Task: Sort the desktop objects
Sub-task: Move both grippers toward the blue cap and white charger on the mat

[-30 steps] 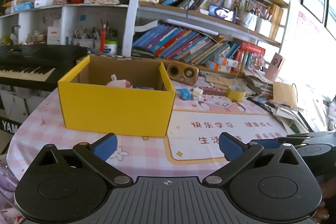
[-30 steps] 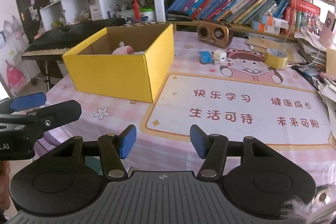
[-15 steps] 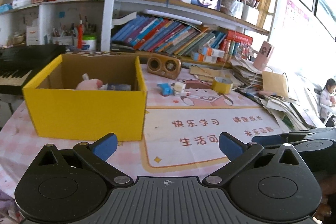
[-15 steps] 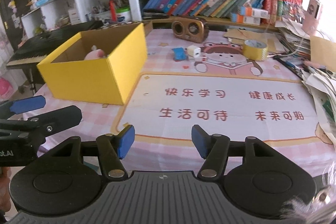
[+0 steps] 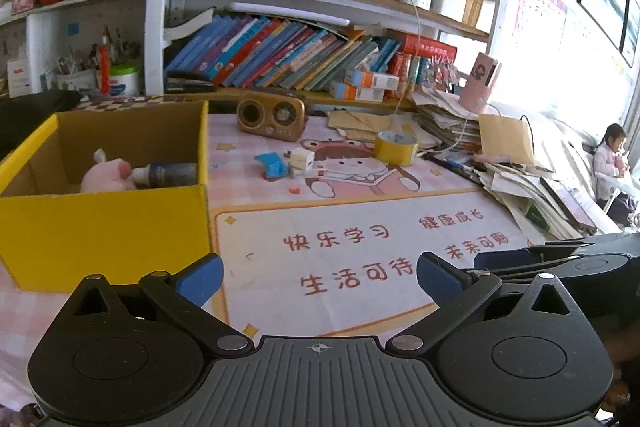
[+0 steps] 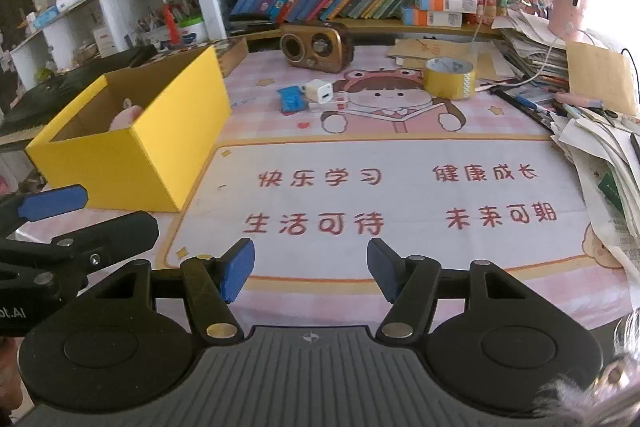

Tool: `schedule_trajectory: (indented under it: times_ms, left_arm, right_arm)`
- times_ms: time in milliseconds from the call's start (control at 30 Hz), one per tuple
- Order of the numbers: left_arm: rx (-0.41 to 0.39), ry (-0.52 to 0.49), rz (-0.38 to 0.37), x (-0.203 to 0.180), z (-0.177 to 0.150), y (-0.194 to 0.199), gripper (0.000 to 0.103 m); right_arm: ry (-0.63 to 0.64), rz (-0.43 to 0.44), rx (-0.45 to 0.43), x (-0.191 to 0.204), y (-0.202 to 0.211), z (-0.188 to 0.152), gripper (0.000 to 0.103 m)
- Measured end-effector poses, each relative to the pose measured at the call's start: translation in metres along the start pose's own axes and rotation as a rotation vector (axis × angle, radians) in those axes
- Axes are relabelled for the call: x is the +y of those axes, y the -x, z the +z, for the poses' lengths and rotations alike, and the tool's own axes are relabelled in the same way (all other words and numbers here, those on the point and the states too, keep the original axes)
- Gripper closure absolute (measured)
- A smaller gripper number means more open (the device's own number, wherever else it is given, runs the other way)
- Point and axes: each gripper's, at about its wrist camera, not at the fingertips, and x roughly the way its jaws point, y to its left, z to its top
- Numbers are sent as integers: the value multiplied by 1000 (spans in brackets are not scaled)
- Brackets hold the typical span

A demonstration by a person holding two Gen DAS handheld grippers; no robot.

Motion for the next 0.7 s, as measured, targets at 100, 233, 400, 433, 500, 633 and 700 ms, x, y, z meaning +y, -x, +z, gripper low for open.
schedule_trajectory:
  times_ms: [100, 233, 400, 433, 500, 633, 700]
  left_arm:
    - [3, -5, -7, -6, 6, -11, 0]
    - [-5, -20, -26, -14, 13, -23, 0]
    - [-31, -32, -39, -25, 23, -36, 0]
    - [-29, -25, -39, -25, 24, -39, 0]
    - [-18, -10, -37, -26, 28, -46, 0]
    - [3, 12, -2, -29, 34, -58, 0]
    - [6, 27, 14, -31, 36, -64, 0]
  right_arm:
    - [-5, -5, 2, -9, -6, 6, 43]
    - [-11, -10, 8, -24, -15, 16, 42]
    - [-7, -4, 15, -39, -27, 30, 42]
    - [-4, -1, 16, -42, -30, 33, 42]
    - [1, 6, 19, -48, -34, 39, 42]
    - [21, 25, 24, -59, -43, 50, 42]
    - [29, 34, 26, -64, -47, 54, 42]
